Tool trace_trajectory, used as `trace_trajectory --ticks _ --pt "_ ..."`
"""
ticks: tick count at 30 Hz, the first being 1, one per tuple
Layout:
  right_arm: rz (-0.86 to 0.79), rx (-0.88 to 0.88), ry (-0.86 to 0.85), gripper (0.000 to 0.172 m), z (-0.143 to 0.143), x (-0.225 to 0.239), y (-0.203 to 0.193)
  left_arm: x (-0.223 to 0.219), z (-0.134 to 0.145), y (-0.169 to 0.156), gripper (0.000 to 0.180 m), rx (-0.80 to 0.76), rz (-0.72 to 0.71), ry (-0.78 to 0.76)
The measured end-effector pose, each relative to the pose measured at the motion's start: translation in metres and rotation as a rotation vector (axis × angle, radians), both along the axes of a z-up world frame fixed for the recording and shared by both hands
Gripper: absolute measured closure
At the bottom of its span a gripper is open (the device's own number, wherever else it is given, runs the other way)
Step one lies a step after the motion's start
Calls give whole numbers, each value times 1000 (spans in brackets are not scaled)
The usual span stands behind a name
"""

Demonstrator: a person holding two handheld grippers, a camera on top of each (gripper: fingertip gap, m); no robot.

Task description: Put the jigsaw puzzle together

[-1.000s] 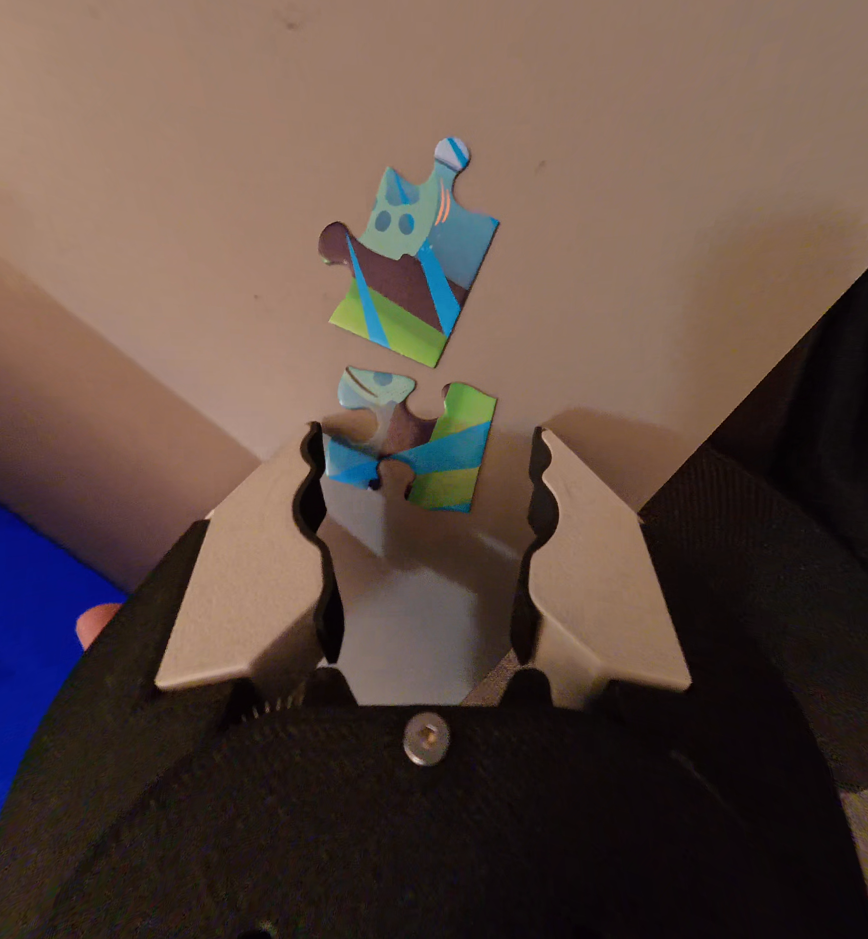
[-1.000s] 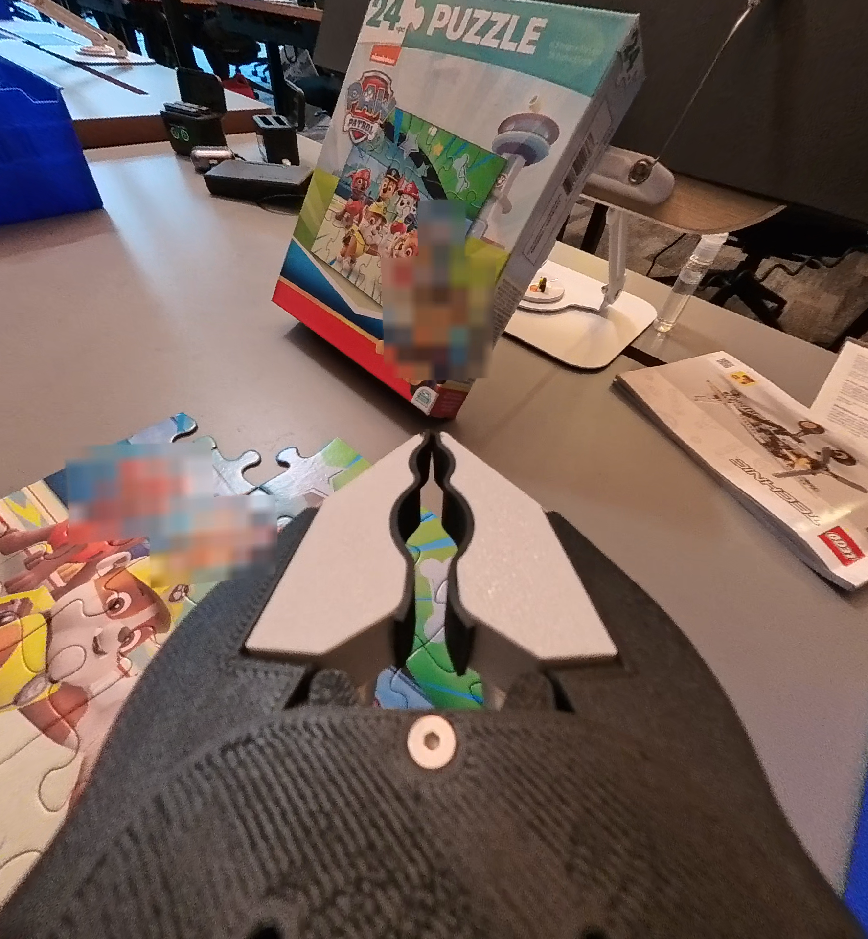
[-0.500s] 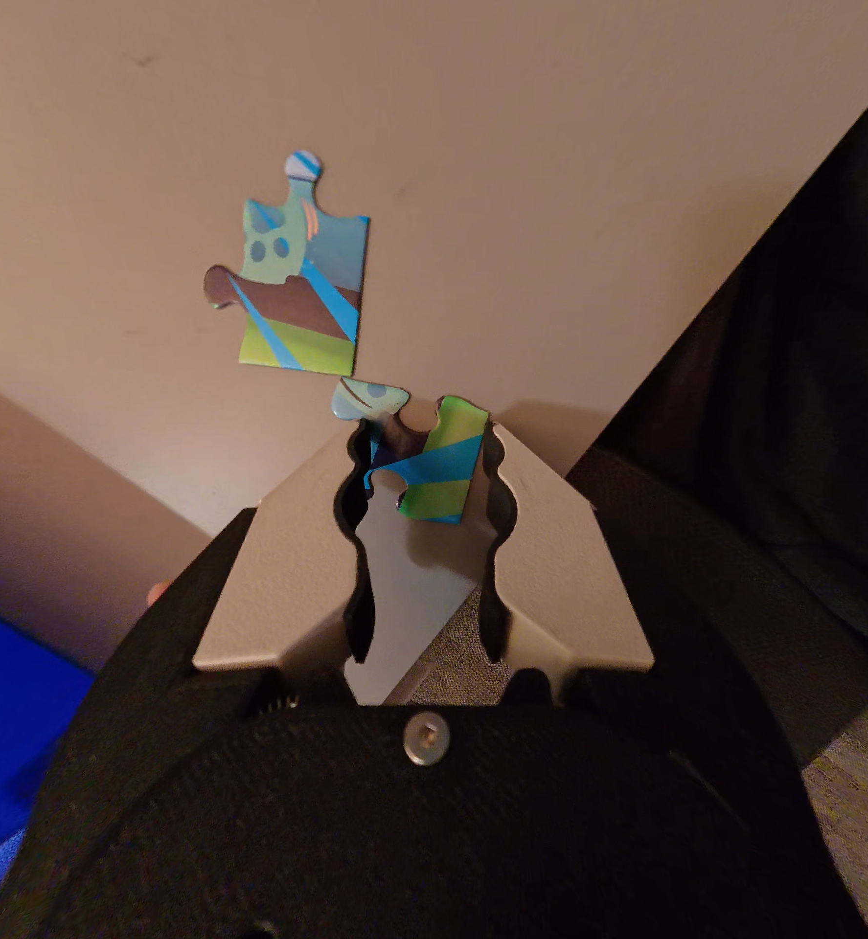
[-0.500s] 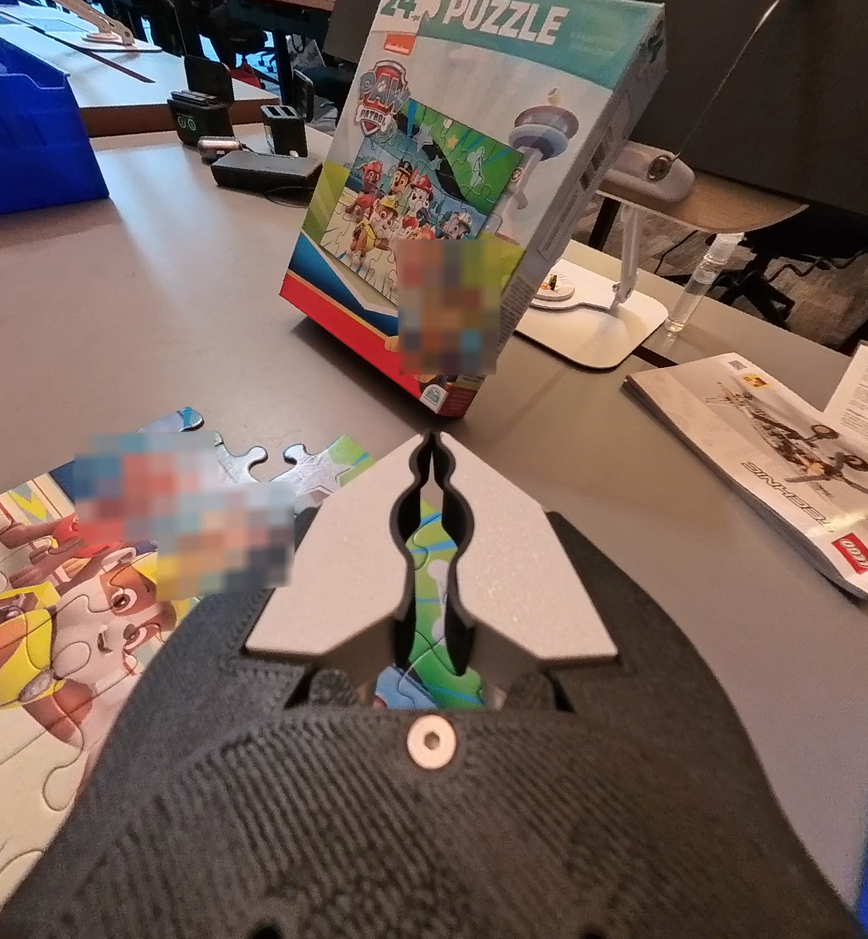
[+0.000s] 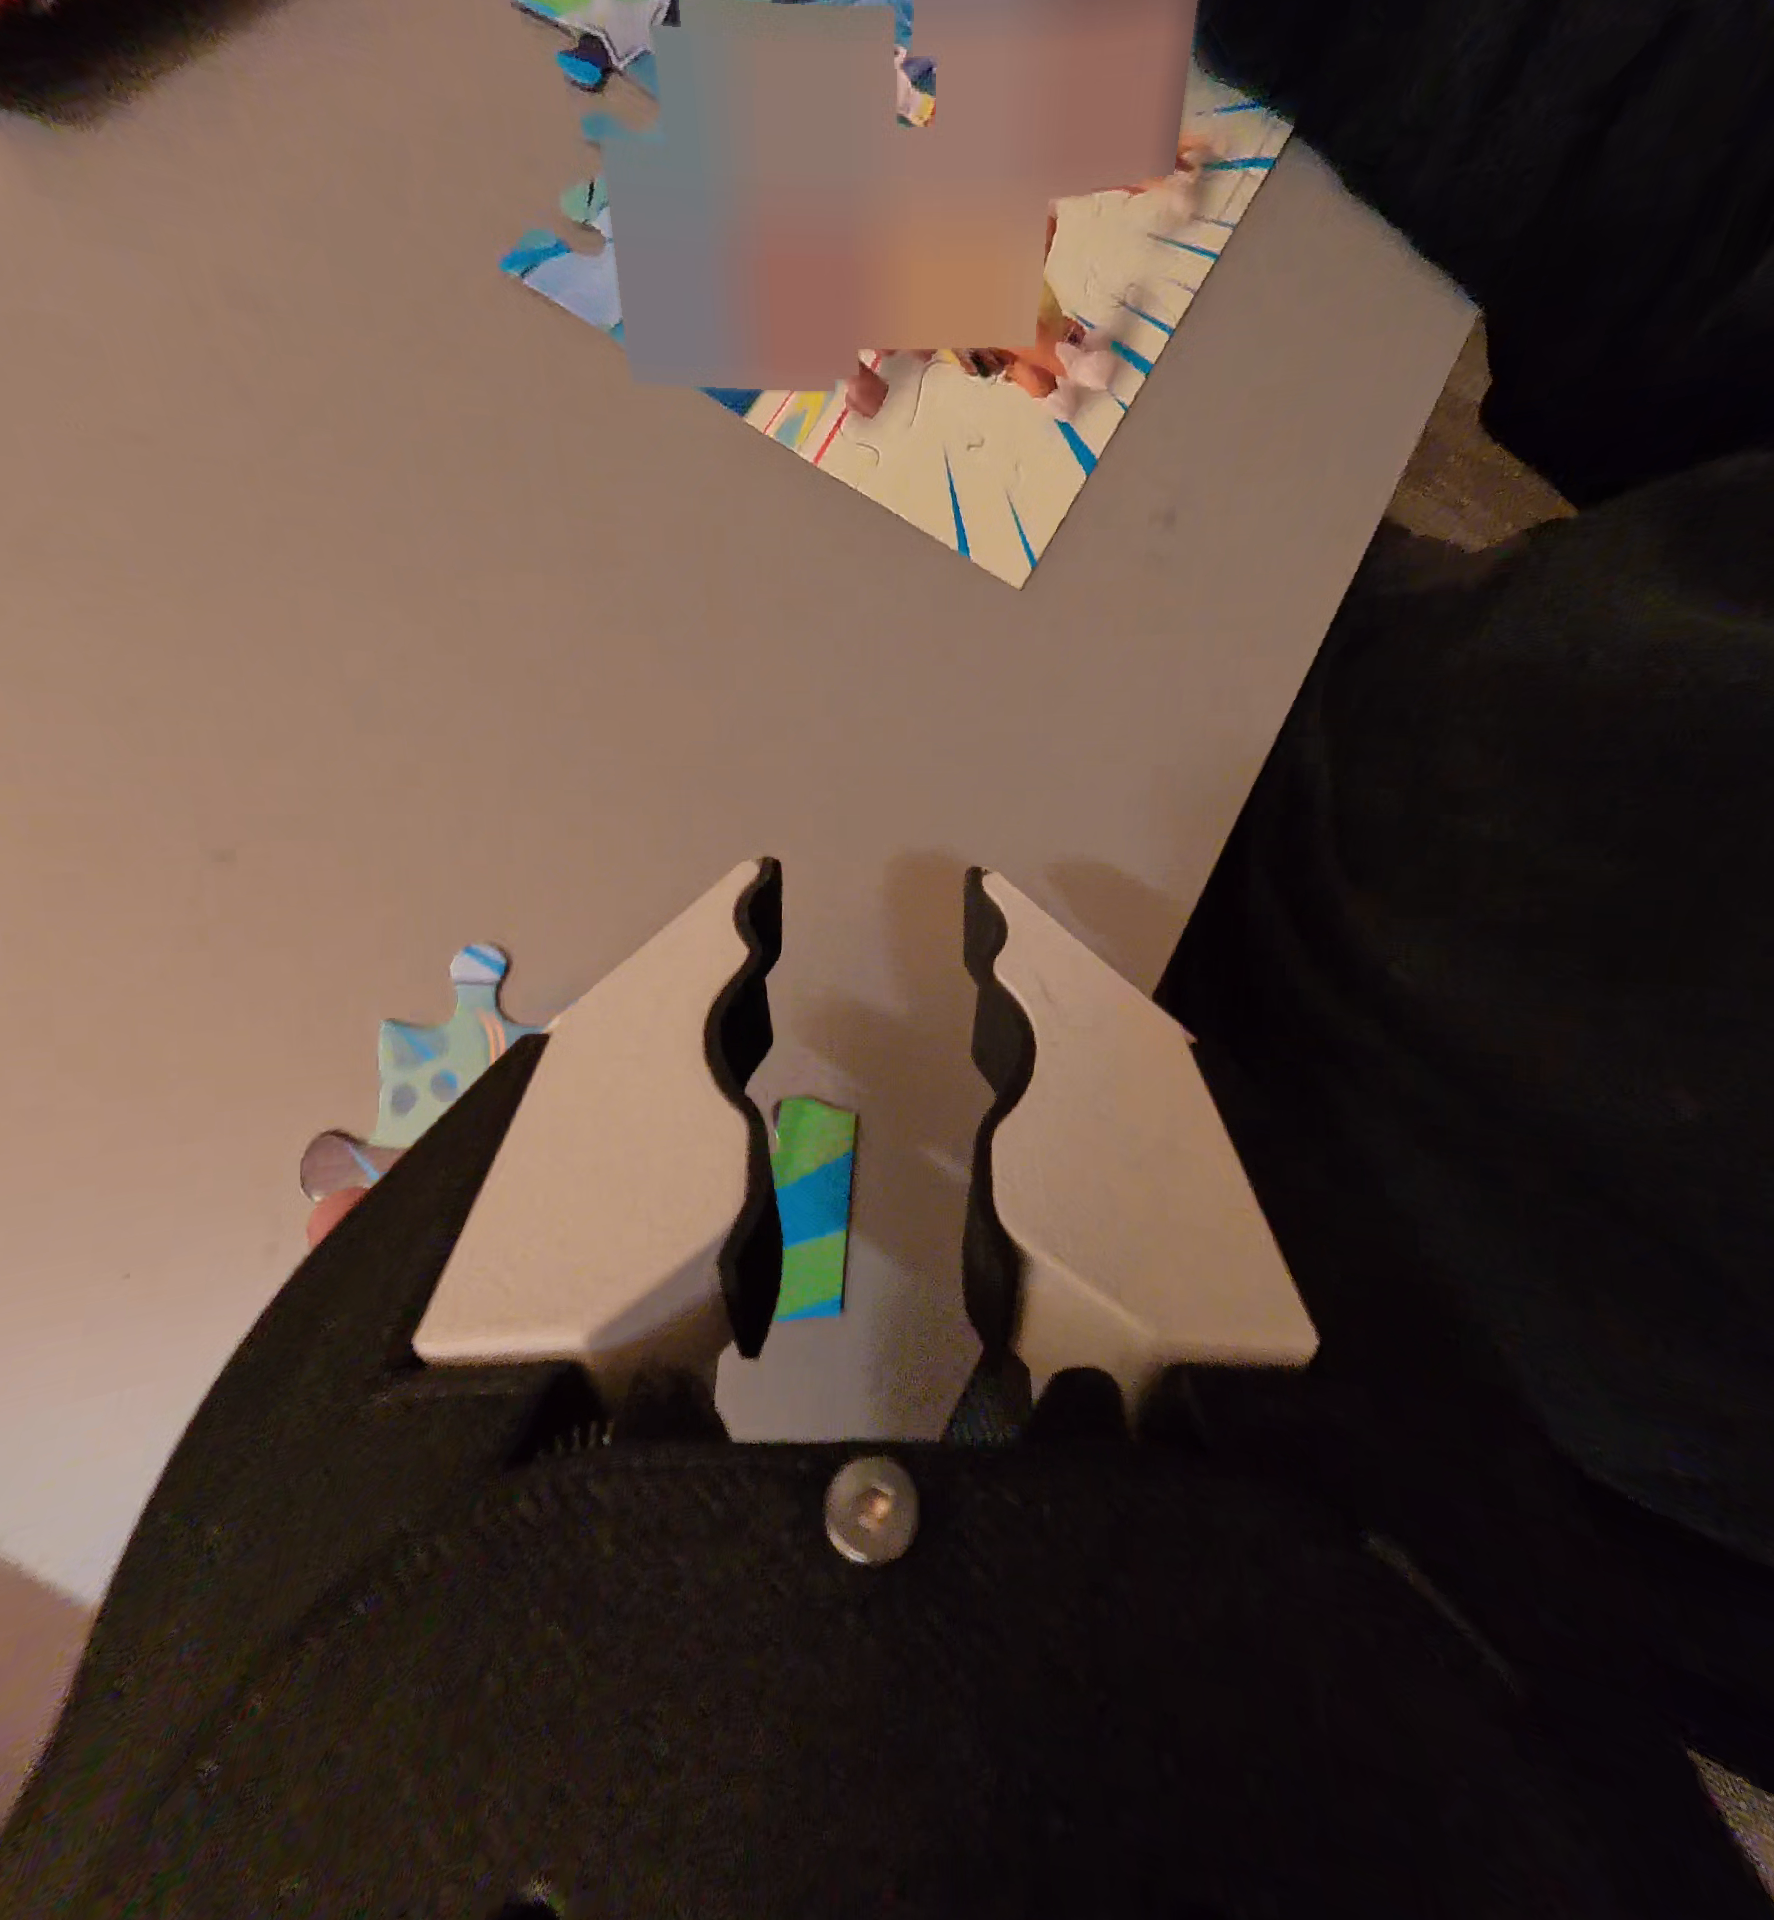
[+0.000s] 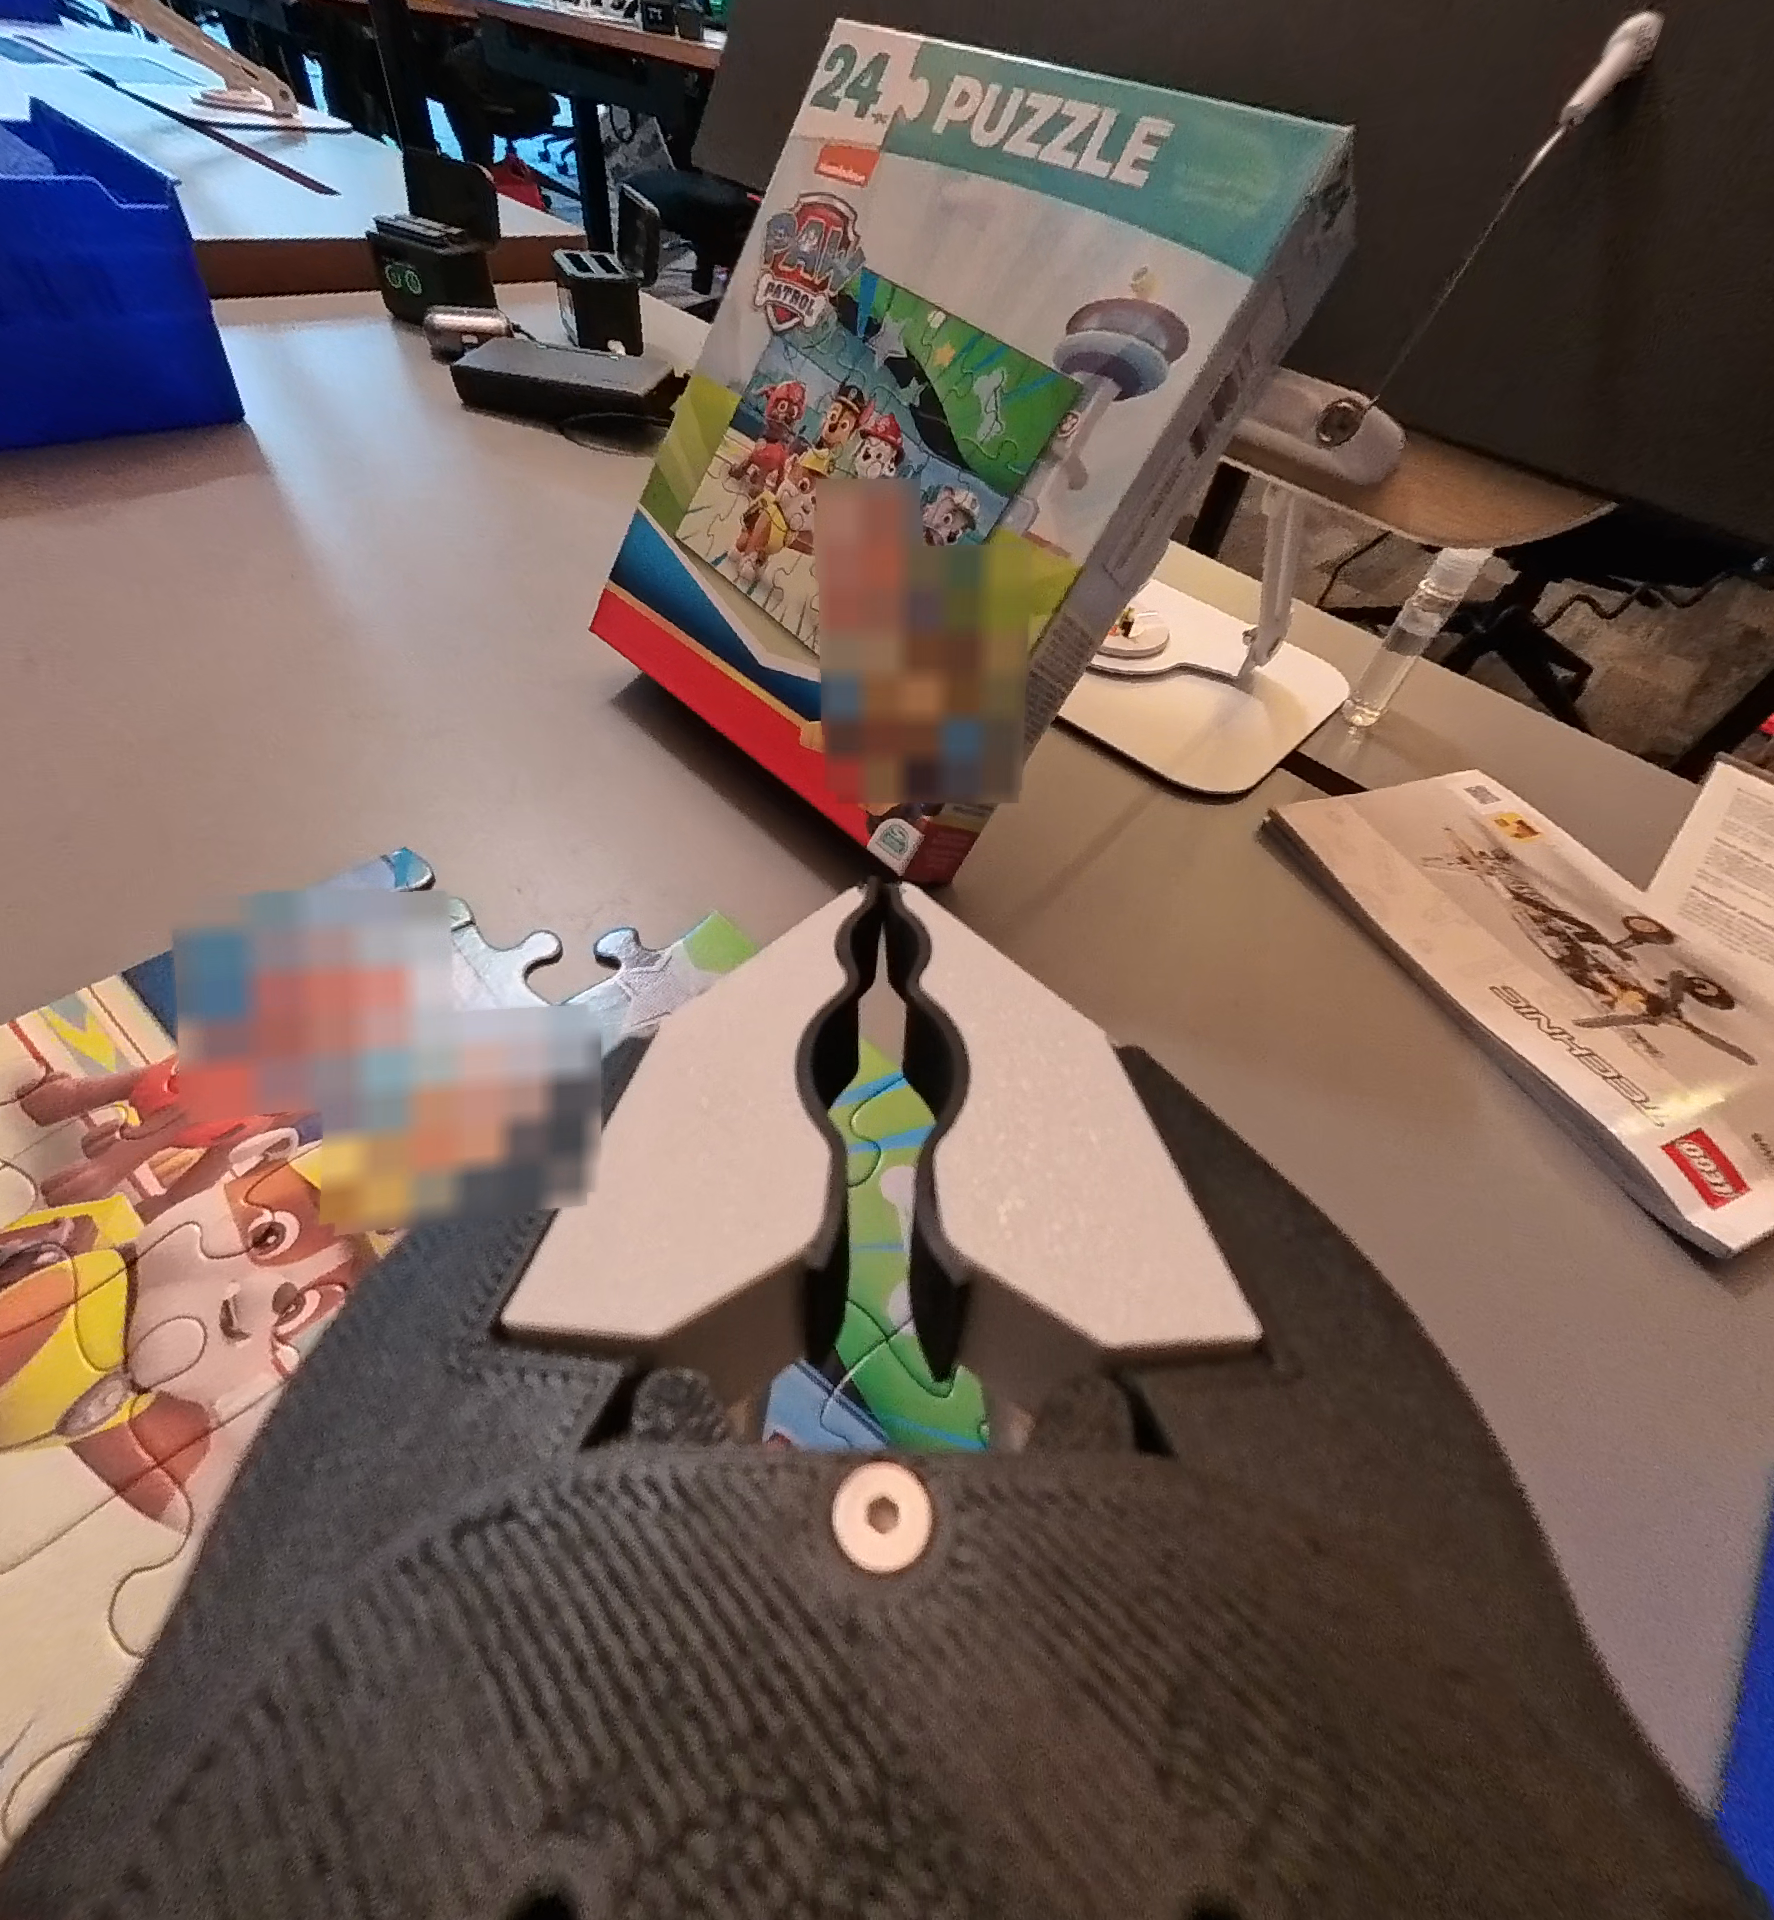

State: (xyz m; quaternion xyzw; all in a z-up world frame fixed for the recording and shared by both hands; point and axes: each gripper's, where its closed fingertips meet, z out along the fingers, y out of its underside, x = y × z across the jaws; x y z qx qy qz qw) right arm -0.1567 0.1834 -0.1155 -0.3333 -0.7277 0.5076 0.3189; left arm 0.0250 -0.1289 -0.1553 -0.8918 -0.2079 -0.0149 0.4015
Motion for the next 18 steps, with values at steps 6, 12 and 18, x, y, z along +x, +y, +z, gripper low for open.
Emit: trace_trajectory --ticks 6,12,18 --pt "9 3 0 172 1 1 -2 -10 -5 -37 140 -129 115 16" --pt "42 48 23 172 2 7 -19 18 -30 -82 139 -227 184 -54" --pt "200 -74 -16 159 22 54 -94 34 -50 -64 137 -191 143 -79"
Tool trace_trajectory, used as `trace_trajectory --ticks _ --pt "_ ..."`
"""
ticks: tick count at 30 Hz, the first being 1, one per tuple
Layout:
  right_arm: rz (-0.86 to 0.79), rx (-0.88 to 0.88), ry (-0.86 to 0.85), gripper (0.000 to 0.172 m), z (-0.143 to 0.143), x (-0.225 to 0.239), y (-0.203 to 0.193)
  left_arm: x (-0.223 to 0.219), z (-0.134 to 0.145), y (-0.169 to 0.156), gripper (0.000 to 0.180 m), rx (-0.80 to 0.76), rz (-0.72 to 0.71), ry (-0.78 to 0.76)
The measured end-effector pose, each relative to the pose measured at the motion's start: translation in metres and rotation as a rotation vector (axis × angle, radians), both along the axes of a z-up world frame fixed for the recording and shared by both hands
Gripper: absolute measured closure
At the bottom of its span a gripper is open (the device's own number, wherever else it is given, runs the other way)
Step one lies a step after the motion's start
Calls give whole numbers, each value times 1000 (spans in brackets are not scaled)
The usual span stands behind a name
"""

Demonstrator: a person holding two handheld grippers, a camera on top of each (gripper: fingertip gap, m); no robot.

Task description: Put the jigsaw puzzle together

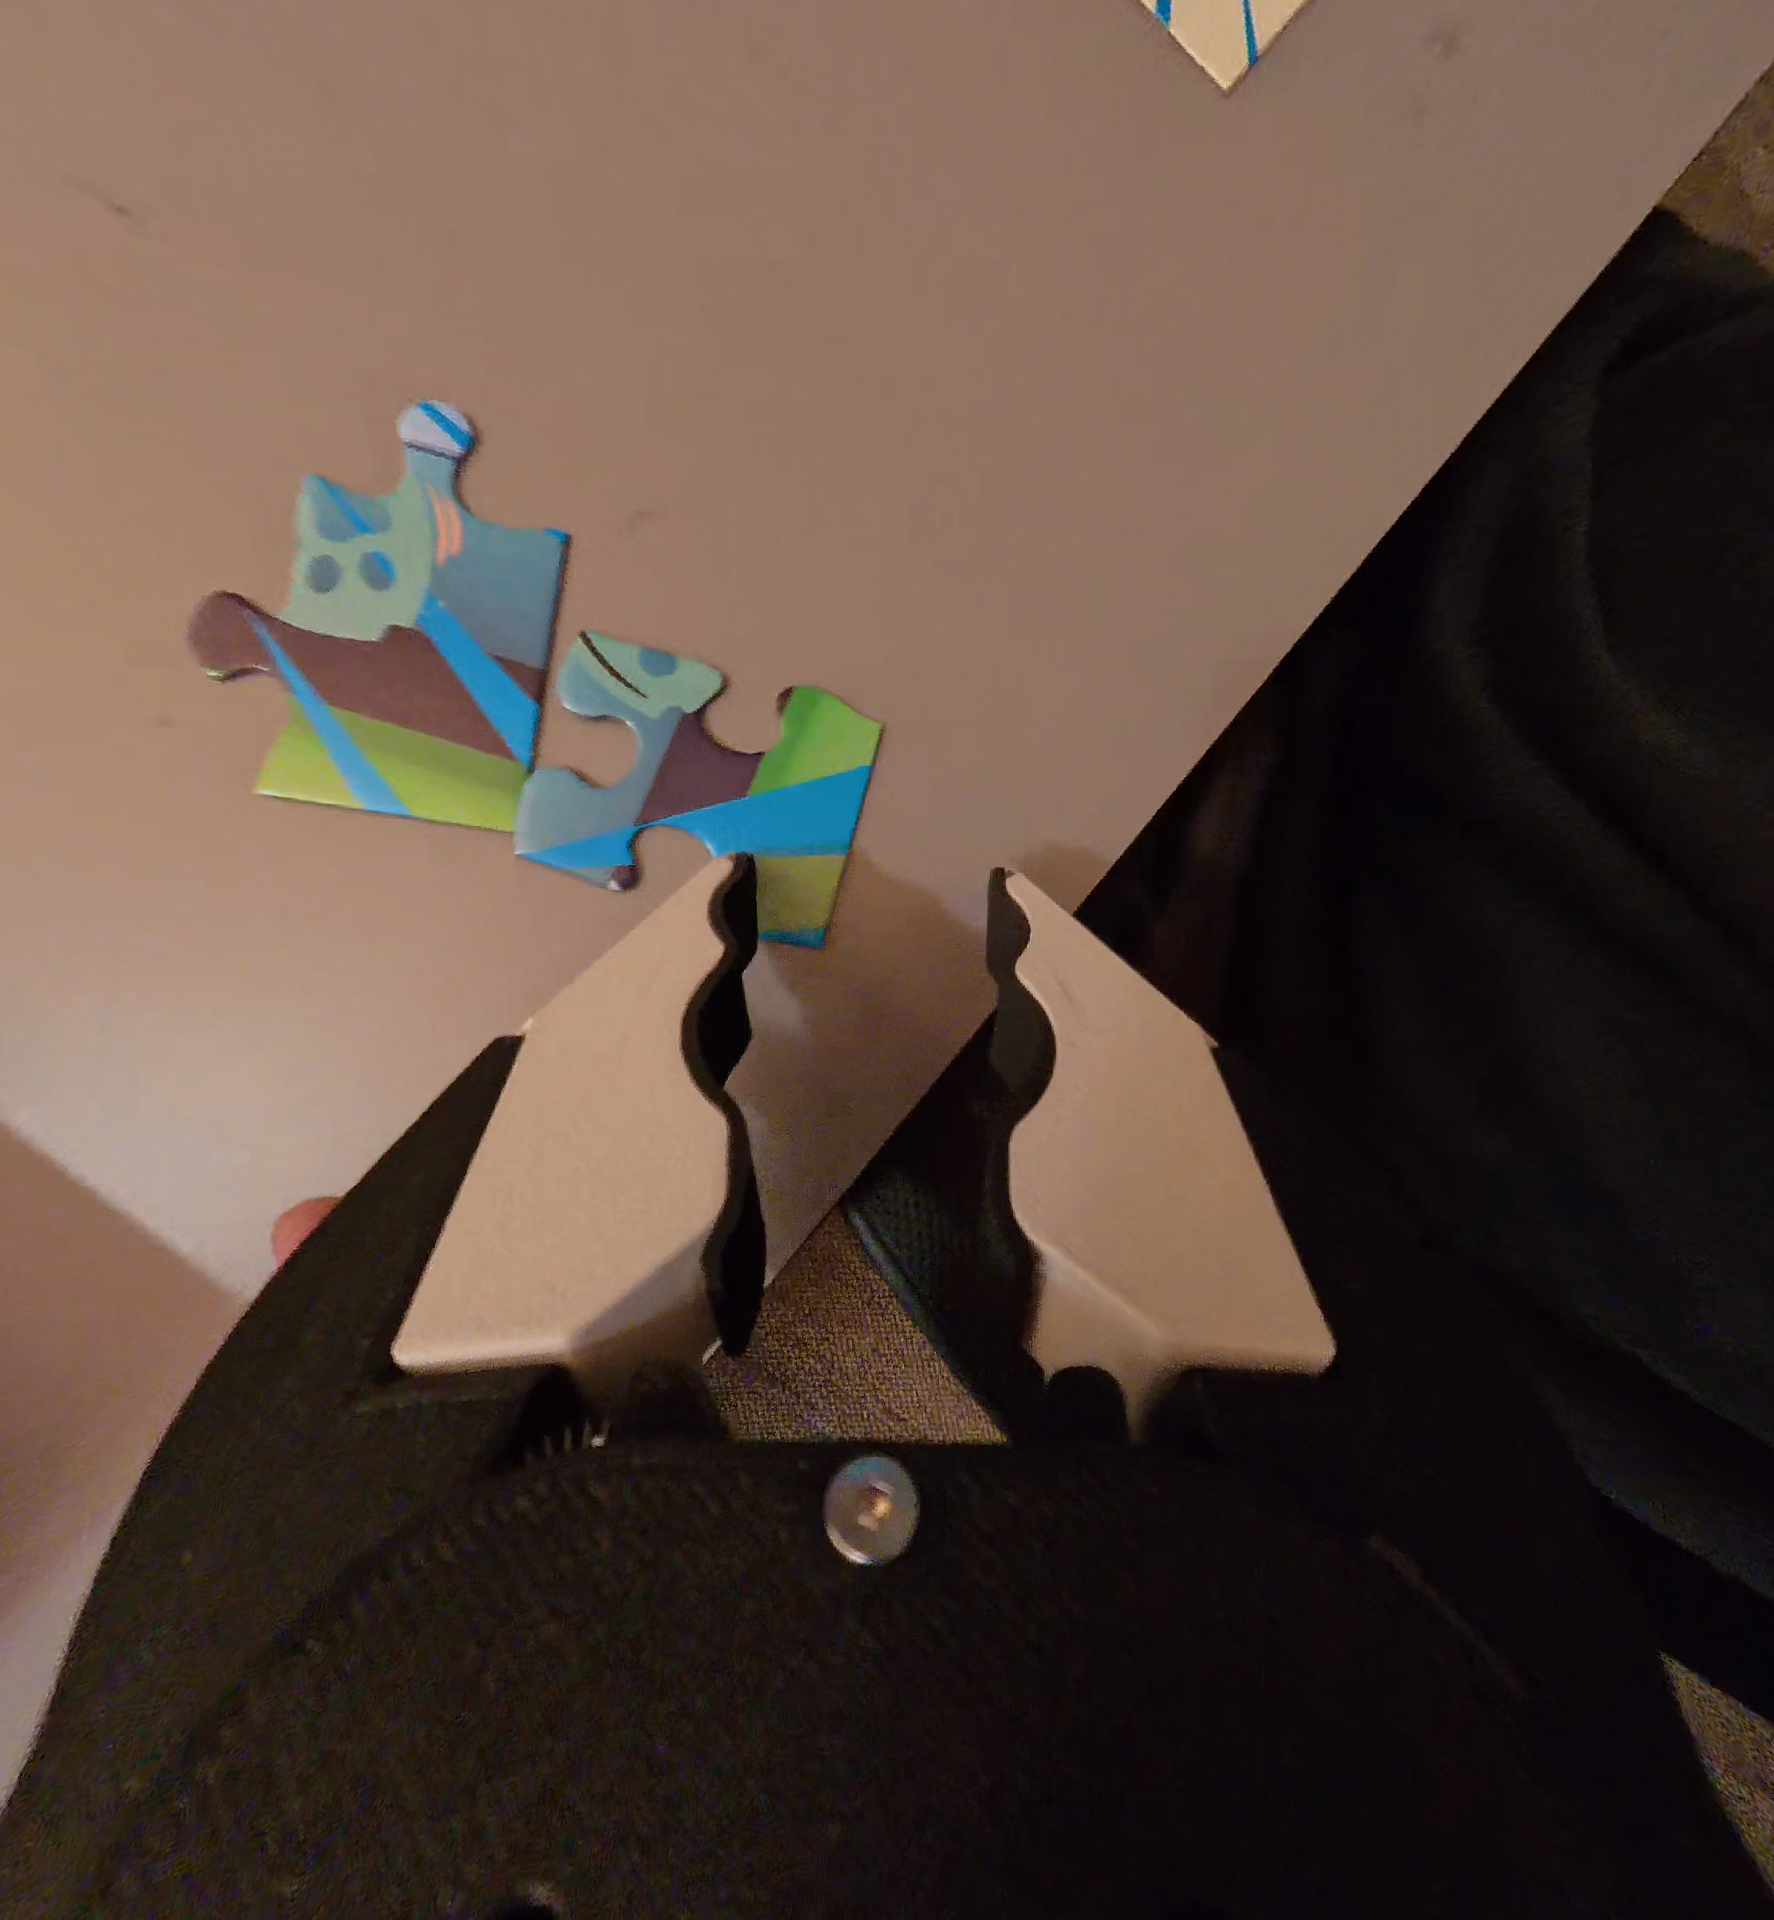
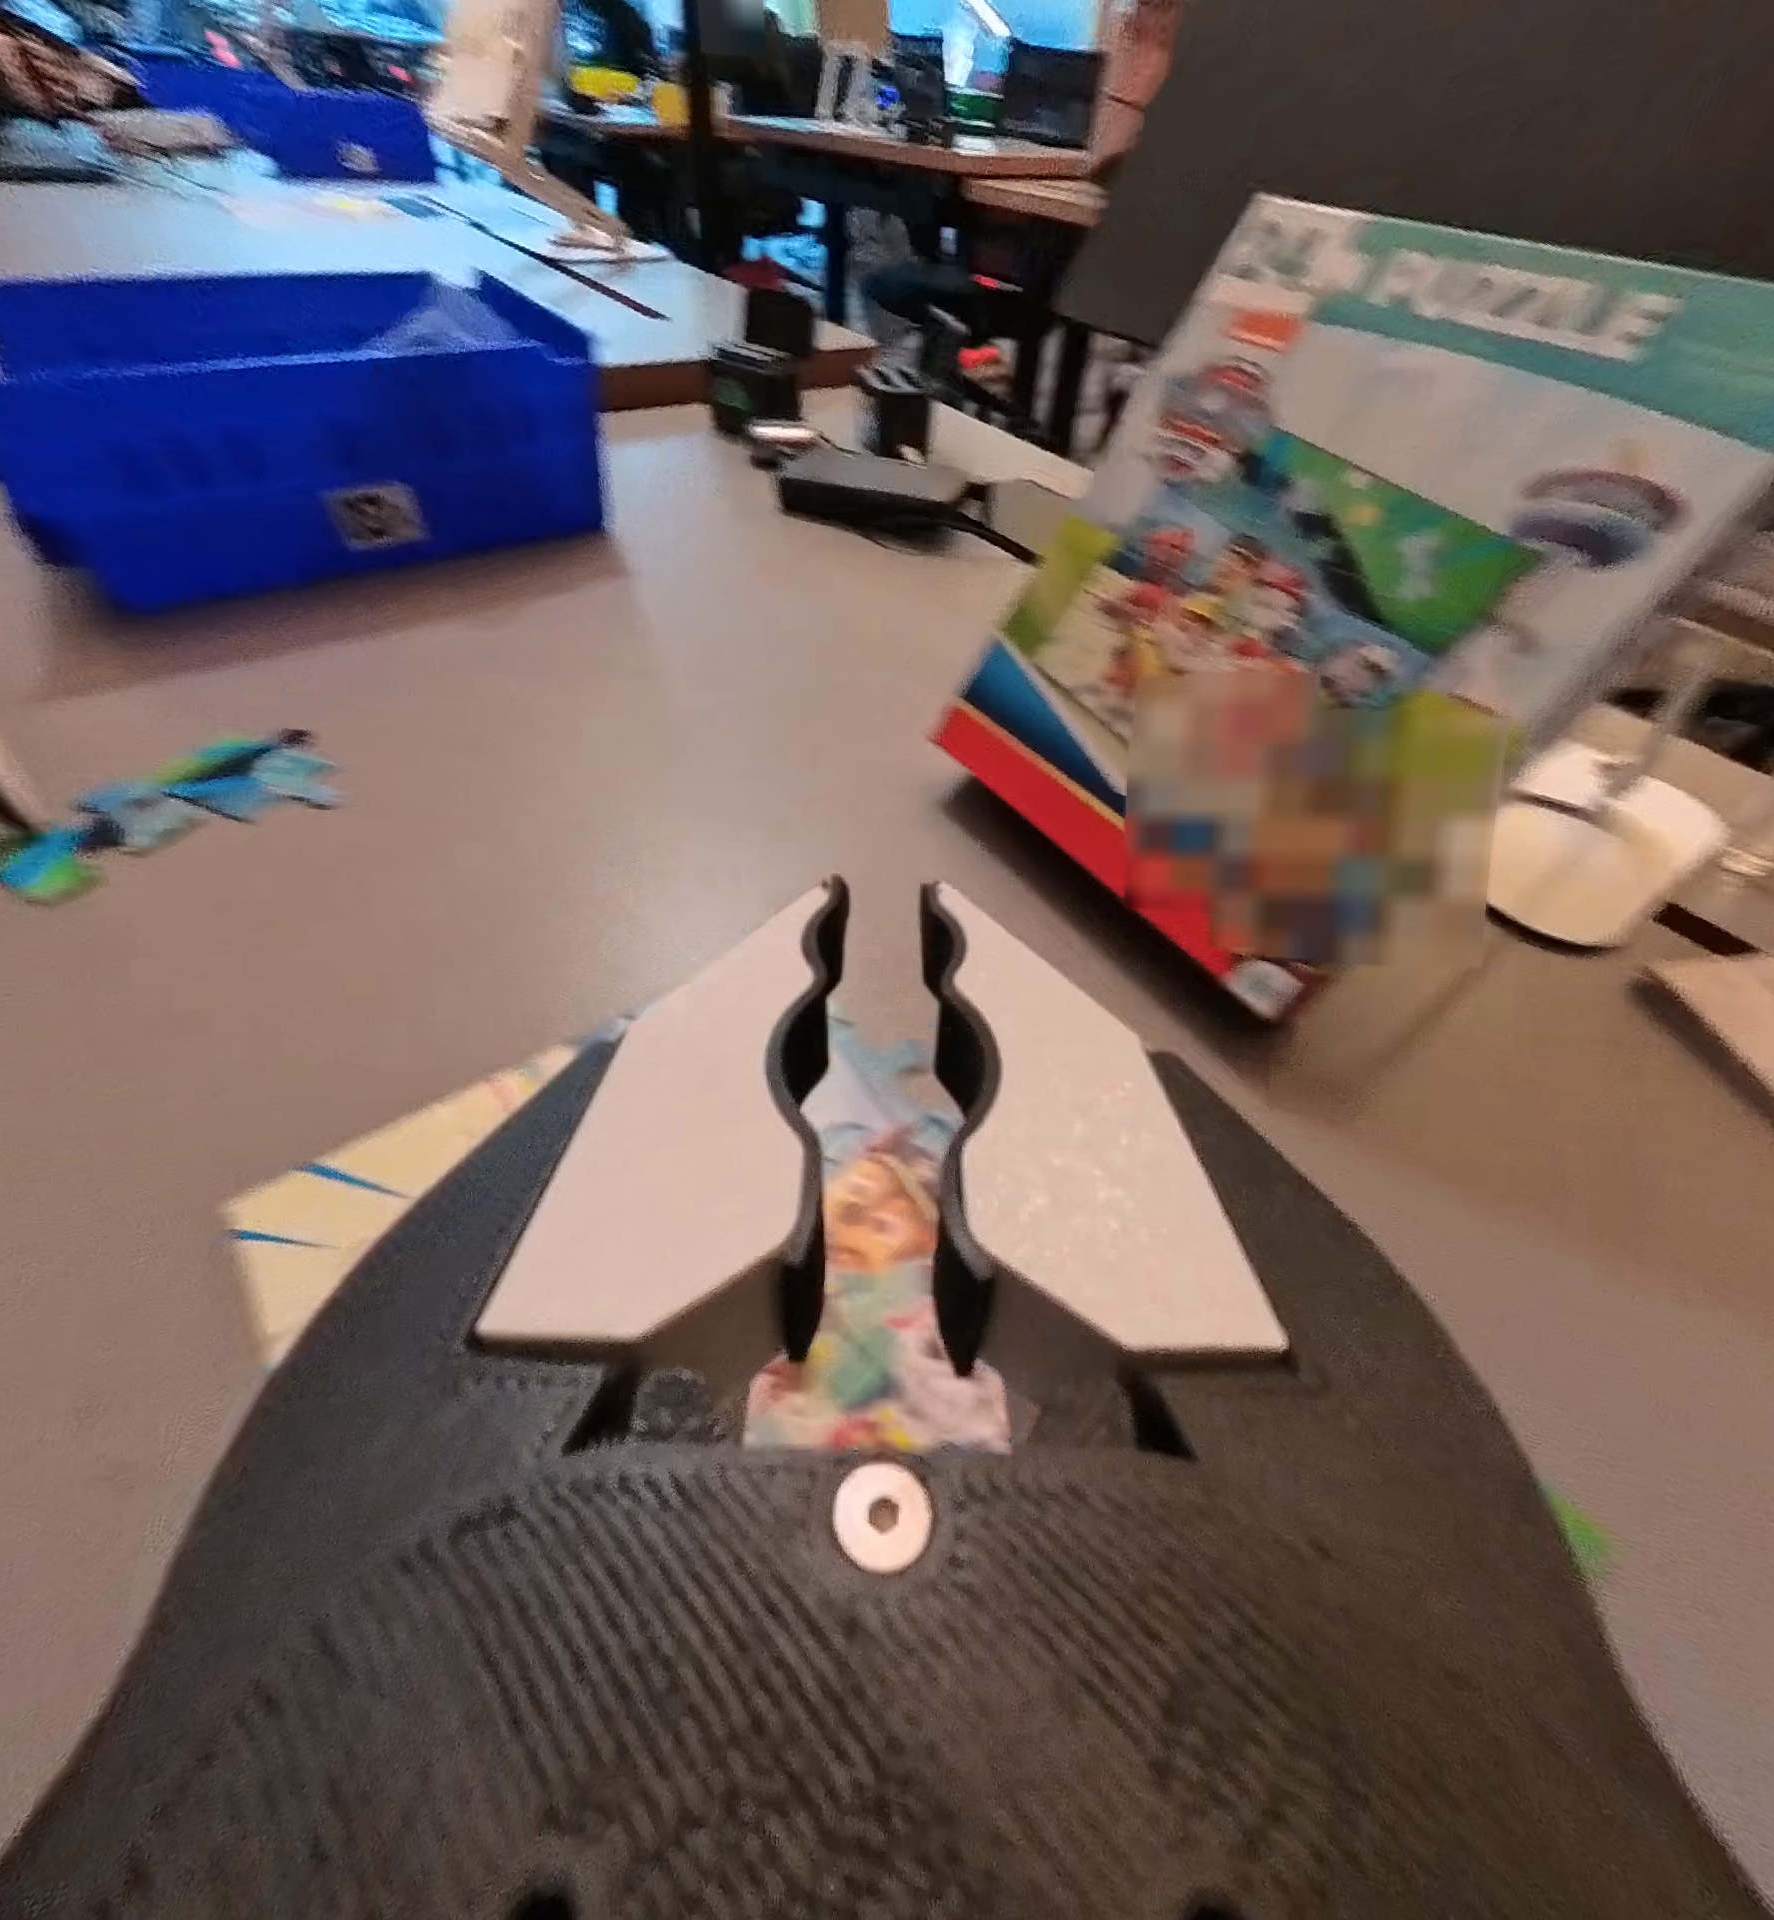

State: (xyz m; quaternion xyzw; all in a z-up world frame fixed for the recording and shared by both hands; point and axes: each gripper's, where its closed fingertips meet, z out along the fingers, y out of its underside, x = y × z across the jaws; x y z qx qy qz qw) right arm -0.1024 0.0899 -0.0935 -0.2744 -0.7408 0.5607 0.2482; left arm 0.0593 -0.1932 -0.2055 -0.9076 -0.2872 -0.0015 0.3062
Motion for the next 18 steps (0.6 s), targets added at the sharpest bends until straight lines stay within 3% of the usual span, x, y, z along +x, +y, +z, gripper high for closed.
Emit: trace_trajectory --ticks 5,11,15,18 --pt "123 35 6 157 1 54 -66 -10 6 3 134 23 69 75" --pt "200 43 -29 154 -2 92 -103 -4 -1 2 133 51 116 14" --pt "260 43 -154 143 -20 116 -119 24 5 42 132 180 68 -121" --pt "291 97 -211 138 -43 136 -126 34 8 80 132 276 57 -140"
